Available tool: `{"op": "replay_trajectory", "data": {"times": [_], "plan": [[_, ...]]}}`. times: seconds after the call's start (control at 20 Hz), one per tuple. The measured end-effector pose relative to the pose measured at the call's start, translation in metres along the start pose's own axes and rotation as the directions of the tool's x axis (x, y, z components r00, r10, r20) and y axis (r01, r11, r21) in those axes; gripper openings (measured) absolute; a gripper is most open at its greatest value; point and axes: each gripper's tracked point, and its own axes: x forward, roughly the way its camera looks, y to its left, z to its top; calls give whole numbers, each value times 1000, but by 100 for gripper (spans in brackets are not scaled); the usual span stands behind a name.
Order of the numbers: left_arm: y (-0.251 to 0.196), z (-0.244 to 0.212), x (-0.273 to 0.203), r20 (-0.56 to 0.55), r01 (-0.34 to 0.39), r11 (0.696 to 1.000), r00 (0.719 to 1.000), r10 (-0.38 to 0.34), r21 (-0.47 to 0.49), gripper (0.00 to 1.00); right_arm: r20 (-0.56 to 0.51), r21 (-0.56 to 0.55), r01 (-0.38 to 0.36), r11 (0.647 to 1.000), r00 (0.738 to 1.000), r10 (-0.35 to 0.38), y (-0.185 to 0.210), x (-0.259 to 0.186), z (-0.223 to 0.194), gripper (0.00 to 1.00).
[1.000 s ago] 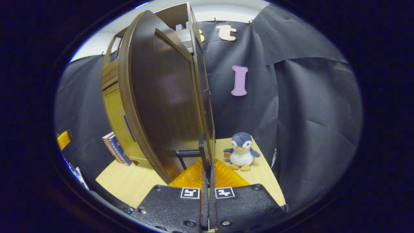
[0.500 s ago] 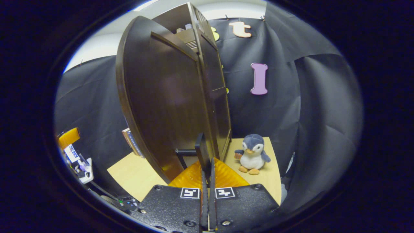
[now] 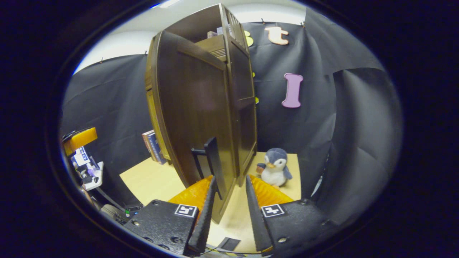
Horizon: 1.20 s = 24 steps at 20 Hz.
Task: Open the right door of the double-door shoe cabinet with the right hand, and open the left door with the left hand.
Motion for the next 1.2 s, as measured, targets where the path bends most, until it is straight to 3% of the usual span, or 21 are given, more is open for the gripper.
{"op": "replay_trajectory", "data": {"times": [0.1,0.3,0.75,1.0,1.2], "plan": [[3,0,6,-10,-7,1000,1000,7,5,96,52,-7,19,1000,998,-18,6,-20,13,65],[12,6,15,7,-15,1000,1000,15,5,96,201,-18,165,986,967,-158,5,-47,43,100],[65,-13,52,0,-3,1000,1000,3,-5,96,253,34,196,980,947,-198,92,-36,63,100],[106,-27,96,-18,47,999,999,-47,-10,96,216,47,233,971,947,-237,147,-7,68,100],[113,-39,151,-11,129,991,991,-130,-39,96,202,31,287,957,936,-287,183,8,74,100]]}}
